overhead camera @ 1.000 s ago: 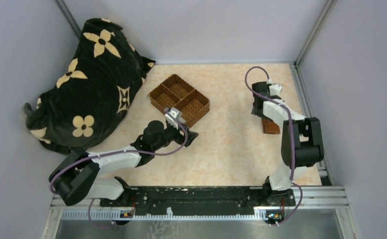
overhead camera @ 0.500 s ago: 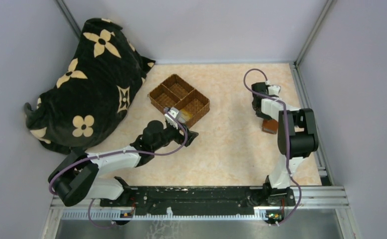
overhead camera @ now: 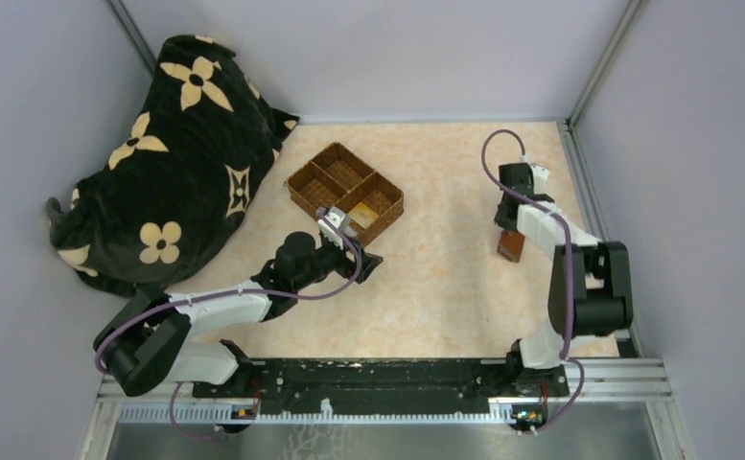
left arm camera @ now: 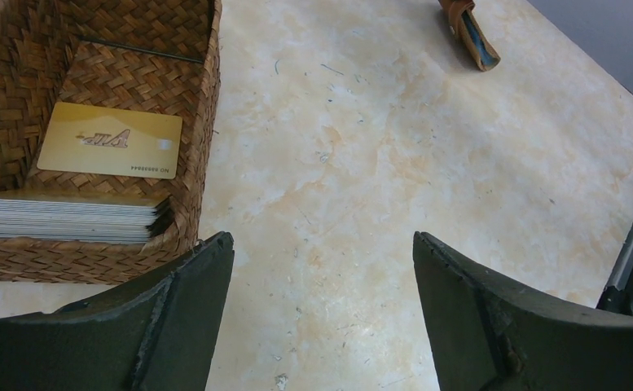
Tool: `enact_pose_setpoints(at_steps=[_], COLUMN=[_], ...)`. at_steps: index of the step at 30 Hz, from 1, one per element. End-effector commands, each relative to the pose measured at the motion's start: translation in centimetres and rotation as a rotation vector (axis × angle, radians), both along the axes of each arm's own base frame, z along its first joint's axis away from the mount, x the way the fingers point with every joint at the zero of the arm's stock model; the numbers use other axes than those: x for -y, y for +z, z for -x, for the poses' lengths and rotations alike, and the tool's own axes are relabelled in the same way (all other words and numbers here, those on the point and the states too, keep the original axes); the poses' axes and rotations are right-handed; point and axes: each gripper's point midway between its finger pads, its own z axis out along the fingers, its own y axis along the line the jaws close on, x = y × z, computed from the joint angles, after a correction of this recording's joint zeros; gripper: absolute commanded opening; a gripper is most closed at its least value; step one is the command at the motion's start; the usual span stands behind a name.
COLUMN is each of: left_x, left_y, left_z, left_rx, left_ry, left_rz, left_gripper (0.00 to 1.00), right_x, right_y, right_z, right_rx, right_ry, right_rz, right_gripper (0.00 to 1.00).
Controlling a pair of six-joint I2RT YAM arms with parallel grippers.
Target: Take the credit cards out of the card holder
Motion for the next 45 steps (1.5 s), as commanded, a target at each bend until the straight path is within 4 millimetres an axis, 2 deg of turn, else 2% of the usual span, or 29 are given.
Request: enact_pose_setpoints(at_steps=[1, 4, 9, 11, 12, 14, 15, 19, 21, 22, 23, 24, 27, 28, 31, 34, 39, 42, 45], left_x=[1.1, 1.3, 1.3, 1.2, 1.1, 0.9, 0.7, 0.0, -0.1, 0.0, 0.0, 0.0, -0.1, 0.0, 0.1, 0.4, 0.8, 0.6, -0.1], left_y=[0.7, 0.6, 0.4, 0.5, 0.7, 0.6, 0.4, -0.3, -0.4, -0.3, -0.3, -0.2, -0.2, -0.2, -0.3, -0.2, -1.0, -1.7, -2.4], left_z=[0.1, 0.3, 0.2, 0.1, 0.2, 0.6, 0.7, 1.2, 1.7, 2.0, 2.2, 2.4, 2.7, 2.8, 2.7, 2.9, 3.4, 4.1, 4.7], left_rx=[0.010, 0.003, 0.026, 0.027, 0.022, 0.001, -0.014, -0.051, -0.064, -0.069, -0.073, -0.075, -0.083, -0.082, -0.082, -0.089, -0.123, -0.148, -0.169], left_ry=[-0.038, -0.051, -0.030, -0.003, 0.004, 0.013, 0.024, 0.068, 0.067, 0.058, 0.051, 0.047, 0.046, 0.045, 0.048, 0.041, 0.012, 0.000, 0.011], left_rz=[0.015, 0.027, -0.015, -0.015, -0.006, 0.007, 0.005, -0.015, -0.006, 0.005, 0.014, 0.023, 0.034, 0.033, 0.026, 0.031, 0.025, 0.023, 0.020], left_gripper=[0.87, 0.87, 0.89, 0.89, 0.89, 0.89, 0.90, 0.90, 0.91, 0.92, 0.93, 0.93, 0.93, 0.93, 0.93, 0.97, 1.00, 1.00, 0.99], right_x=[-6.4, -11.3, -22.2, -24.7, -25.4, -25.5, -24.8, -21.4, -19.0, -18.0, -16.9, -16.2, -14.5, -14.1, -13.9, -15.3, -19.6, -21.9, -23.2], right_y=[4.2, 6.6, 9.5, 10.0, 10.0, 8.7, 7.0, -0.7, -2.6, -2.8, -2.6, -2.2, -0.3, 0.2, 2.1, 3.5, 3.6, 2.7, 1.8], right_z=[0.4, 1.6, 5.1, 6.5, 7.0, 7.6, 7.7, 9.0, 9.3, 9.2, 8.9, 8.7, 7.9, 7.8, 7.5, 7.4, 7.7, 8.0, 8.1], right_rx=[0.146, 0.203, 0.228, 0.222, 0.223, 0.215, 0.190, 0.024, -0.012, -0.007, 0.008, 0.024, 0.063, 0.069, 0.106, 0.141, 0.095, 0.061, 0.048], right_ry=[0.181, 0.320, 0.585, 0.629, 0.643, 0.645, 0.625, 0.503, 0.399, 0.368, 0.337, 0.320, 0.295, 0.294, 0.323, 0.370, 0.473, 0.514, 0.535], right_rz=[-0.281, -0.428, -0.755, -0.864, -0.908, -0.928, -0.890, -0.707, -0.599, -0.551, -0.498, -0.464, -0.370, -0.345, -0.316, -0.296, -0.180, -0.141, -0.156], right_gripper=[0.00, 0.00, 0.00, 0.00, 0.00, 0.00, 0.00, 0.00, 0.00, 0.06, 0.21, 0.30, 0.34, 0.39, 0.44, 0.48, 0.52, 0.52, 0.52])
